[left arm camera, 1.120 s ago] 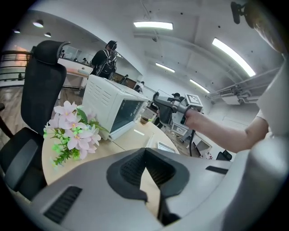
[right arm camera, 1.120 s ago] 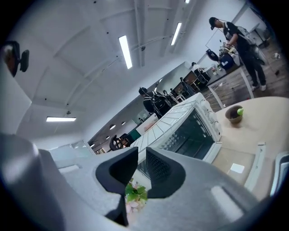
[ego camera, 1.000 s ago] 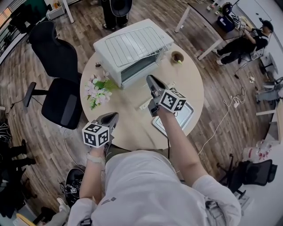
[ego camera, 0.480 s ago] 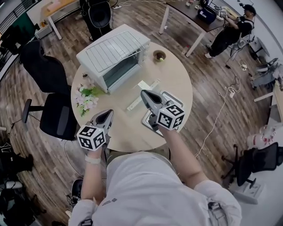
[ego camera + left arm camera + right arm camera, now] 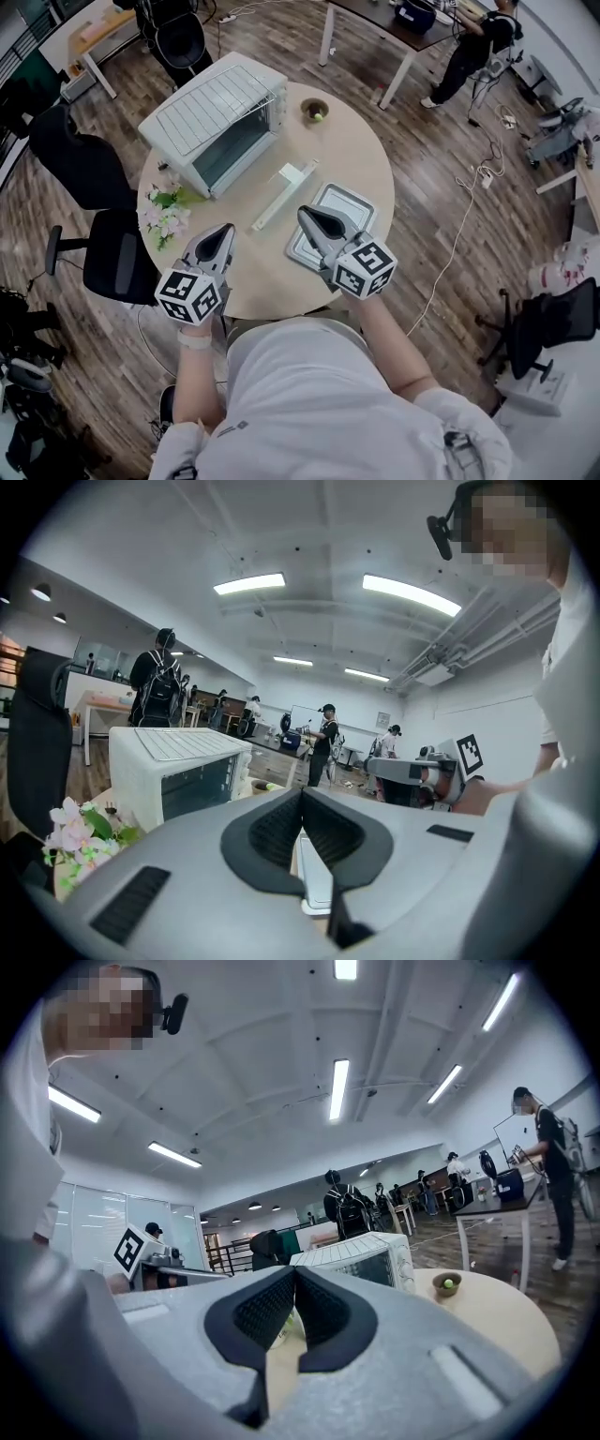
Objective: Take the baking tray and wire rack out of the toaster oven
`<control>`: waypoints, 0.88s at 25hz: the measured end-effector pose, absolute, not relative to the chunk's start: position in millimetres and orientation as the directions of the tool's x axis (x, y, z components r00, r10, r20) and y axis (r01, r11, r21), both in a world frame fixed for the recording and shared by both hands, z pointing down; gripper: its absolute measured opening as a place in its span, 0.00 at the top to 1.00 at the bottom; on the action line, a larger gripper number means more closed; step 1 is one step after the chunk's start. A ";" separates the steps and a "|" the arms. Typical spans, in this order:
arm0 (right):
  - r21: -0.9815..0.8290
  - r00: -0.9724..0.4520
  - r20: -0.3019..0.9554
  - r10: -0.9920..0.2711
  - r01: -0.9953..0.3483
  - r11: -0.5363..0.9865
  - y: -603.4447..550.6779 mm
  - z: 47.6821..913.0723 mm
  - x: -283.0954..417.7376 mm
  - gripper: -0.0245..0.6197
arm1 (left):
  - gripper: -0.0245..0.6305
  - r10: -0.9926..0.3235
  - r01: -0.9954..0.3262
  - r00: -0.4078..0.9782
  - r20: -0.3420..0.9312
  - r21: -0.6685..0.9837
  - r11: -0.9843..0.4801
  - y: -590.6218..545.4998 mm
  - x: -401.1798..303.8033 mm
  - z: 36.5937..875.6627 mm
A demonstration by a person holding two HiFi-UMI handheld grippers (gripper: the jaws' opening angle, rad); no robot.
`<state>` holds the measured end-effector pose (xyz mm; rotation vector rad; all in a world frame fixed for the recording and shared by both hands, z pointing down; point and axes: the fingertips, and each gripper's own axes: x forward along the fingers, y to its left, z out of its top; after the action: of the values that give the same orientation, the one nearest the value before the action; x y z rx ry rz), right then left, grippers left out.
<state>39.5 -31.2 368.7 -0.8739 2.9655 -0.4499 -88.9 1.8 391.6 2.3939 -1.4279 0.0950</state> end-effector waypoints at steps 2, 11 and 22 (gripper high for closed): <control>-0.258 -0.843 0.061 -0.535 -0.531 0.807 -23.8 369.3 46.1 0.95 | 0.96 -0.844 -0.865 0.489 0.221 0.242 -0.439 4.3 -82.1 388.7; -0.220 -0.845 0.069 -0.531 -0.532 0.818 4.1 382.3 67.8 0.95 | 0.96 -0.840 -0.865 0.498 0.217 0.193 -0.463 20.1 -51.4 392.0; -0.211 -0.839 0.093 -0.536 -0.543 0.813 19.1 403.3 84.6 0.95 | 0.96 -0.827 -0.863 0.505 0.247 0.184 -0.471 37.6 -30.7 401.7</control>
<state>84.6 19.1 403.3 -0.8983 3.0187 -0.3659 -30.7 37.6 401.7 2.4671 -1.4244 0.1772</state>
